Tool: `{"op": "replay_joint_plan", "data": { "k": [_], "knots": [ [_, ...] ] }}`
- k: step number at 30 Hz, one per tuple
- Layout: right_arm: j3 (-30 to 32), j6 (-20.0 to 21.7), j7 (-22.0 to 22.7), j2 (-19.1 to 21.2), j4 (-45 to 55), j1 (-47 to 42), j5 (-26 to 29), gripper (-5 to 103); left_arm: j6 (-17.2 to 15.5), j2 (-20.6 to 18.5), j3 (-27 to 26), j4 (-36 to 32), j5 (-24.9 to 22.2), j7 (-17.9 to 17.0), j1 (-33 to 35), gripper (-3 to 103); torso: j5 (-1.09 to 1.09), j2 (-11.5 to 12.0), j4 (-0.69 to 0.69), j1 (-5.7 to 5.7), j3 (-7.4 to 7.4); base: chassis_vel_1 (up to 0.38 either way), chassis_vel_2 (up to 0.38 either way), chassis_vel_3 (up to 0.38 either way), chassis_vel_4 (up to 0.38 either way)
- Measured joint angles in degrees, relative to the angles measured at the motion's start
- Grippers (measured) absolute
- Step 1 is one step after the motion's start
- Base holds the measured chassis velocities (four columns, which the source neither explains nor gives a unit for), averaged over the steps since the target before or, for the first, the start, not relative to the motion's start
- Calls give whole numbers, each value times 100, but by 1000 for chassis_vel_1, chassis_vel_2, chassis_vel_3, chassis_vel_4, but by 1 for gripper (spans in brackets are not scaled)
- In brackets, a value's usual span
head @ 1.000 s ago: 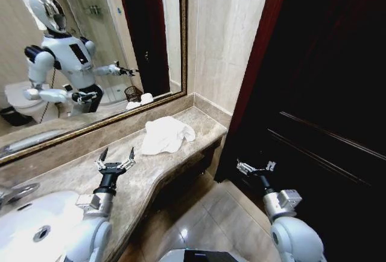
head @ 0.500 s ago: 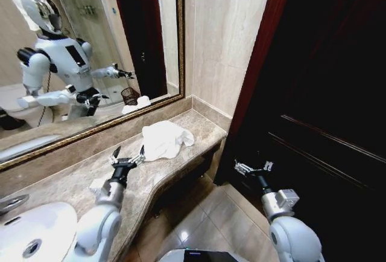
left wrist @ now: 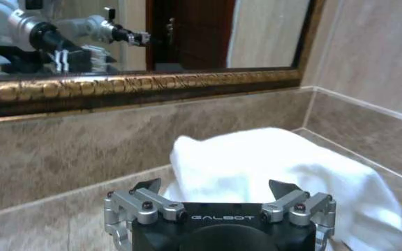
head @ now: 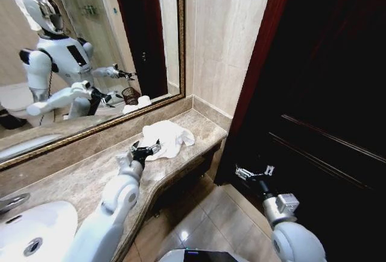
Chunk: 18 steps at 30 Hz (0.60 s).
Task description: Discard the used towel into the hamper.
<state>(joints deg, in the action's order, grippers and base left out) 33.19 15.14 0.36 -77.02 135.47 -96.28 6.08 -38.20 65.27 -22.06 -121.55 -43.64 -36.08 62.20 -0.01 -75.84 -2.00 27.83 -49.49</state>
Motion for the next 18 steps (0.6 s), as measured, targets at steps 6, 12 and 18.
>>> {"op": "replay_joint_plan", "data": {
  "k": [6, 12, 18],
  "knots": [
    [-41, 10, 28, 21, -41, 26, 2, 100, -215, -236, 263, 492, -501, -340, -663, 100, 0, 0, -1, 0, 0, 0, 0, 0, 0],
    [-85, 10, 47, -23, -133, 115, 7, 100, -409, -396, 737, 880, -1503, -1126, -1228, 100, 0, 0, -1, 0, 0, 0, 0, 0, 0],
    [-77, 1, 70, -58, -208, 202, 21, 100, -430, -474, 1230, 1350, -1931, -1409, -1638, 100, 0, 0, -1, 0, 0, 0, 0, 0, 0]
  ]
}}
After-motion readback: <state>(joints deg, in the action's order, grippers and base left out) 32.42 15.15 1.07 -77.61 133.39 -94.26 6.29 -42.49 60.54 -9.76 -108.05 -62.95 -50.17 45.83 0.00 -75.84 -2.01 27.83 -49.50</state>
